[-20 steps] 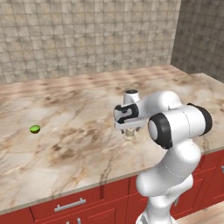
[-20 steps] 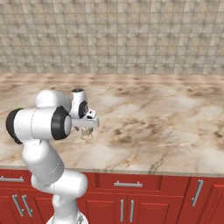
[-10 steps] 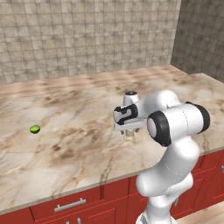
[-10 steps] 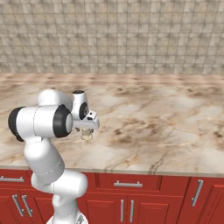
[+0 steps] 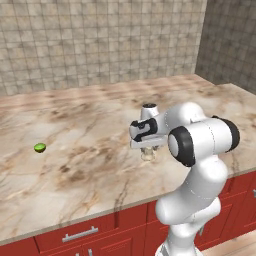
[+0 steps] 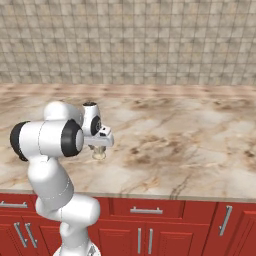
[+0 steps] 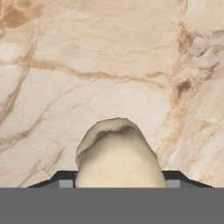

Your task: Pick the candle and candle from the dining table and place them in the open cabinet. Close the cabinet after placing the objects.

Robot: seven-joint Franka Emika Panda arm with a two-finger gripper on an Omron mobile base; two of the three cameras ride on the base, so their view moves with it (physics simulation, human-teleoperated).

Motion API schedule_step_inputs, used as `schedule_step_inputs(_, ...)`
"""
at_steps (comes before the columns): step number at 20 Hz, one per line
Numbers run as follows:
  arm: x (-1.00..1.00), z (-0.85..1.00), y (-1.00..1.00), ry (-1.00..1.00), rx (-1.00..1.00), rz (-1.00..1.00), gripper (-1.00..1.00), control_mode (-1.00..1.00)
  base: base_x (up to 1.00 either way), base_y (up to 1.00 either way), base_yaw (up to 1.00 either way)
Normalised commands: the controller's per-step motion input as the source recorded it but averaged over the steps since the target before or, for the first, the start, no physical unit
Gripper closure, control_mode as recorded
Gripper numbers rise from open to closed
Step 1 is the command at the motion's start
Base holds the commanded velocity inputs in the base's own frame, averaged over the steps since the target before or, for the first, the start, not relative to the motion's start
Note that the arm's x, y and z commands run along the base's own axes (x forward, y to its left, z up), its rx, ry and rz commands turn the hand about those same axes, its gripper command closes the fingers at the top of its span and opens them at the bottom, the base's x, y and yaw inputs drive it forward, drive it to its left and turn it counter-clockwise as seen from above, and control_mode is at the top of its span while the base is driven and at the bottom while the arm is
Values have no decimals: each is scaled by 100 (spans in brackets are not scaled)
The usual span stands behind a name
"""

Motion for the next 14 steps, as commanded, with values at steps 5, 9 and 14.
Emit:
schedule_step_inputs(5, -26, 20, 0, 0, 0, -1, 100, -100, 0, 0, 0)
schedule_step_inputs(9, -55, 86, 0, 0, 6, -5, 100, -100, 0, 0, 0)
schedule_step_inputs(14, -94, 98, 0, -4, 1, -7, 100, -100, 0, 0, 0)
